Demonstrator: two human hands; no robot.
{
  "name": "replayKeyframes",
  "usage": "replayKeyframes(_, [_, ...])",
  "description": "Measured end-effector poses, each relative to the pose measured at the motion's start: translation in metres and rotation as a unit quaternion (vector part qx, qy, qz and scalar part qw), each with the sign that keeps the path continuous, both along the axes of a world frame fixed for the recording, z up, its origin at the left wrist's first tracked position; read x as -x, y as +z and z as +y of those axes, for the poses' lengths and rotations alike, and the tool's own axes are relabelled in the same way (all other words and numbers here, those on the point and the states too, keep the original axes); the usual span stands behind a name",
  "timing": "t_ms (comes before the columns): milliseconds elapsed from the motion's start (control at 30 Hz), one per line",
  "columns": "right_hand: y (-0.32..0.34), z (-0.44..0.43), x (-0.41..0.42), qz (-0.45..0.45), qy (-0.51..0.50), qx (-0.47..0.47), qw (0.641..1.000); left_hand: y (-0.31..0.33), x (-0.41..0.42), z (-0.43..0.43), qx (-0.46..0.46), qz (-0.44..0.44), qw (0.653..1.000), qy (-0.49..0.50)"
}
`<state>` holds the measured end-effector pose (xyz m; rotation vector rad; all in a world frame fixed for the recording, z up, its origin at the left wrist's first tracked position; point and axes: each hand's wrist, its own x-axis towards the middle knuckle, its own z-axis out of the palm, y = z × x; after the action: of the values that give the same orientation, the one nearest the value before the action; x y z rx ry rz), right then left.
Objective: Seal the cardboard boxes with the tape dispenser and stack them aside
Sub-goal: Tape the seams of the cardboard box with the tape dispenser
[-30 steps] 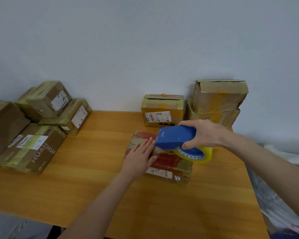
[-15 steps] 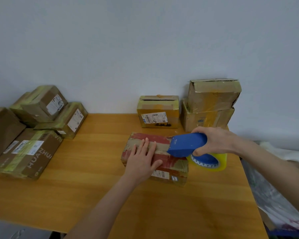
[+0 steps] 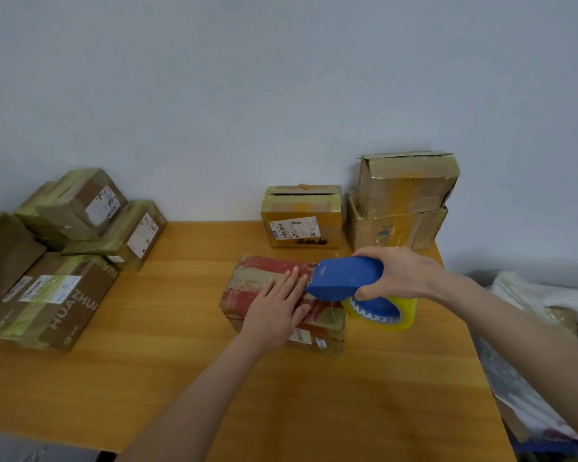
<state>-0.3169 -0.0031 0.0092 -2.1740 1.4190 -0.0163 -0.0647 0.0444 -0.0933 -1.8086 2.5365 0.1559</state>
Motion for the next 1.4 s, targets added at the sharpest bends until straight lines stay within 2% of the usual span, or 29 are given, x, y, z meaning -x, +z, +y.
replayKeyframes(233, [0.016,0.002,0.046,-0.033,-0.011,-0.036,0.999,-0.003,-0.003,-0.003,-0.010,-0.009,1.000,0.002])
replayKeyframes(367, [-0.006,0.012,0.055,-0.018,-0.027,-0.064,0.997,-0.003,-0.002,-0.004,-0.013,-0.007,1.000,0.001])
replayKeyframes(600, [-0.030,0.013,0.054,0.060,-0.026,0.005,0.998,0.009,0.010,-0.001,-0.011,-0.042,0.999,0.000])
replayKeyframes(700, [-0.030,0.011,0.054,0.074,-0.018,0.007,0.997,0.012,0.037,0.001,-0.009,0.022,1.000,0.007])
replayKeyframes(800, [-0.034,0.012,0.054,0.048,-0.016,-0.010,0.999,0.006,0.051,0.005,0.004,0.021,1.000,0.002])
replayKeyframes(900, [-0.040,0.016,0.059,-0.002,-0.024,-0.036,0.999,-0.001,0.049,0.006,0.012,-0.005,1.000,-0.004])
replayKeyframes(1133, [-0.044,0.027,0.083,-0.126,-0.043,-0.060,0.989,-0.005,0.047,0.005,0.017,-0.004,1.000,-0.001])
replayKeyframes(1400, [-0.040,0.036,0.116,-0.080,-0.067,-0.088,0.991,-0.004,0.050,0.004,0.031,0.009,0.999,0.015])
